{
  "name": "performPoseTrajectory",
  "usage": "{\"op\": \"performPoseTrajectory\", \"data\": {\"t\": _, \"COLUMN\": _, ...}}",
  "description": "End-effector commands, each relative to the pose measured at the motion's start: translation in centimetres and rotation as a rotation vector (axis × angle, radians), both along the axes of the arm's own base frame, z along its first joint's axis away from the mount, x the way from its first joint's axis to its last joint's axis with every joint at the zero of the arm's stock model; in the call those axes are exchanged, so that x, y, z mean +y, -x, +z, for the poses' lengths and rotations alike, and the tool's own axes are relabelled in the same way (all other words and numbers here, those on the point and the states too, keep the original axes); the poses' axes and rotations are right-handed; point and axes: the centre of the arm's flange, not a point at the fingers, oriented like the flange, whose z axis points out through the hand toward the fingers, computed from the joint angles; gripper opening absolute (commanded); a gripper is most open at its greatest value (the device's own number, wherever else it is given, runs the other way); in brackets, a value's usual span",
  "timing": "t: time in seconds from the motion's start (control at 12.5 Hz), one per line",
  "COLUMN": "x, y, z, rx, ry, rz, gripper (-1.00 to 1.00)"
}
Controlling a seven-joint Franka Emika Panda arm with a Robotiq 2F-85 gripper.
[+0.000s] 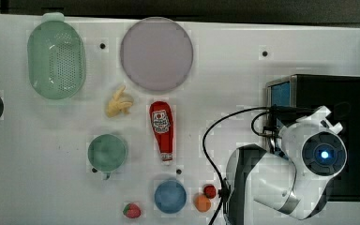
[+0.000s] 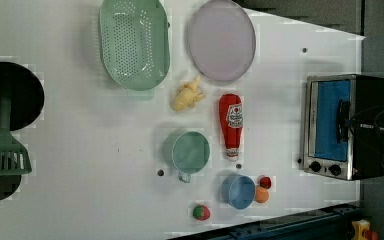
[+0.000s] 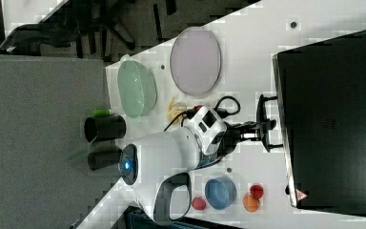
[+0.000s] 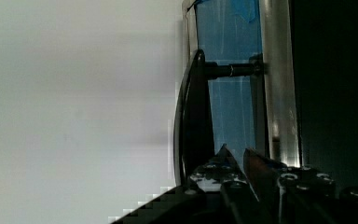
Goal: Flap open oven.
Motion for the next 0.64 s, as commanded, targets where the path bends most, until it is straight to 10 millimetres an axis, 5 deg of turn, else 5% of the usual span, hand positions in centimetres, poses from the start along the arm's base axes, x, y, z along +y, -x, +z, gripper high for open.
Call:
{"op": "performPoseTrajectory", "data": {"t": 0.08, "x": 2.1, "y": -0.5, "z": -1.0, "rx": 0.034, "ry": 0.01, "rz": 0.063, "gripper": -0.65}}
{"op": "performPoseTrajectory", "data": {"t": 0.64, "x": 9.5, "y": -1.6, "z": -3.5, "rx": 0.093, "ry": 0.119, "rz": 0.051, "gripper": -0.65}}
